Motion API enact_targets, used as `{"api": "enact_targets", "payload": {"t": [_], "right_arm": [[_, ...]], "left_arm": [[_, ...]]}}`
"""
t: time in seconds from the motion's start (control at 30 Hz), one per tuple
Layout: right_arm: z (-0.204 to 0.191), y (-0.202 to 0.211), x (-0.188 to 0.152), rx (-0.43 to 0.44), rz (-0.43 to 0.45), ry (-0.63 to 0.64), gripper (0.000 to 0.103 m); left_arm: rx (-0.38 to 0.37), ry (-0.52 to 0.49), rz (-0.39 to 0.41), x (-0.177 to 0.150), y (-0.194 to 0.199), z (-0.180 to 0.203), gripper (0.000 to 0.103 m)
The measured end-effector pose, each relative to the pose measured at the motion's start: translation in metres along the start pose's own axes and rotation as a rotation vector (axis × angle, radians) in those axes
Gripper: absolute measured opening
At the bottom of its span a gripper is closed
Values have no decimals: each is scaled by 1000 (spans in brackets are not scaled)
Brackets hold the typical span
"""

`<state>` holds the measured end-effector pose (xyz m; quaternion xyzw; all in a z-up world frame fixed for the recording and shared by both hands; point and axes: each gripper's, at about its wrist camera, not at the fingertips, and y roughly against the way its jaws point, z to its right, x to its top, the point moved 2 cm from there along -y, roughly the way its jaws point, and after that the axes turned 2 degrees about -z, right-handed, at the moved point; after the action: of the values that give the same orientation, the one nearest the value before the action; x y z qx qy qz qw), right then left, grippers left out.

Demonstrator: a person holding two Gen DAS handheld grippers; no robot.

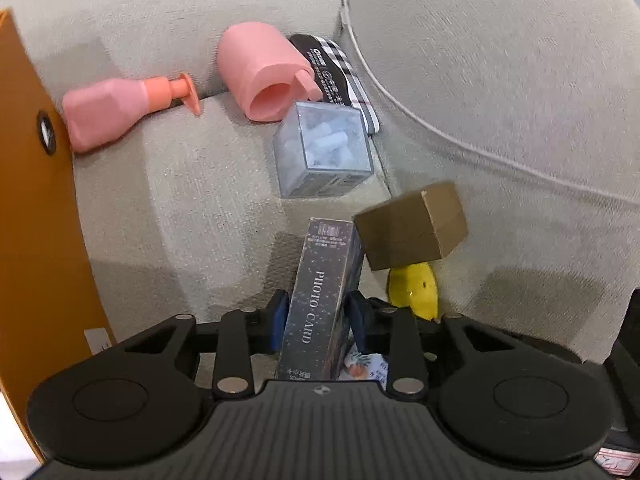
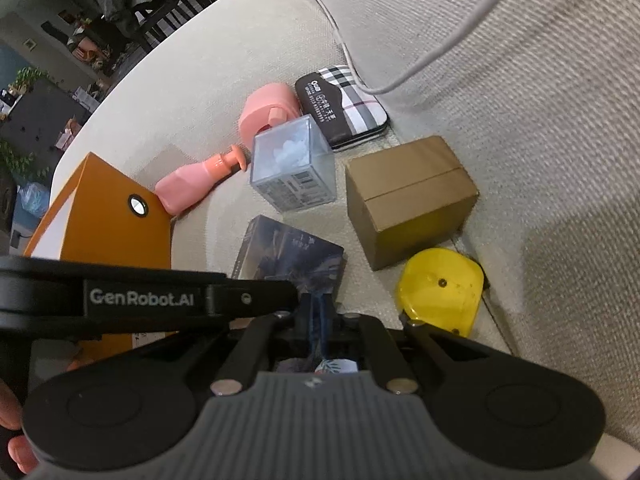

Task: Organize rigid objects
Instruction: 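Grasp the photo card box with the left gripper and lift it, then hold the photo card box in the left gripper while the right gripper grasps the plaid case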

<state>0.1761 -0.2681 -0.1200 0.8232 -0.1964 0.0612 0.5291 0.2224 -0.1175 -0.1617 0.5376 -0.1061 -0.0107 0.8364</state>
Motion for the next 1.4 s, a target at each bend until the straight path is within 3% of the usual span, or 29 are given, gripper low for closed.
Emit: {"api": "enact_targets", "payload": {"t": [0.07,0.17,0.37,0.53,0.83,0.87,0.93,0.97,1.17,1.4], "right_arm": [[2,2,1,6,3,-11,3],[-2,11,3,4,12,18,5],[-20,32,35,-138,123,202,6],[-41,23,74,-227,155,342,6],[-69,-38,113,-391,43,609,8],[-71,-43,114,-399,29,625,11],[-71,-53,115,-419,3,656,33],[-71,-58,115,-429,-6,673,34],[-62,-79,120,-484,-37,754,31],[-67,-87,119,-537,9,809,34]], "left_arm": [[-5,-26,44,-3,8,3,26],[35,-65,90,-1,22,7,25],[91,-38,147,21,42,-12,25],[130,-19,192,45,49,-24,25],[152,-15,198,75,41,-32,25],[155,-17,198,76,41,-32,25],[161,-19,196,78,38,-32,25],[161,-19,194,78,40,-34,25],[173,-7,184,81,33,-39,25],[178,-7,166,85,24,-38,25]]}}
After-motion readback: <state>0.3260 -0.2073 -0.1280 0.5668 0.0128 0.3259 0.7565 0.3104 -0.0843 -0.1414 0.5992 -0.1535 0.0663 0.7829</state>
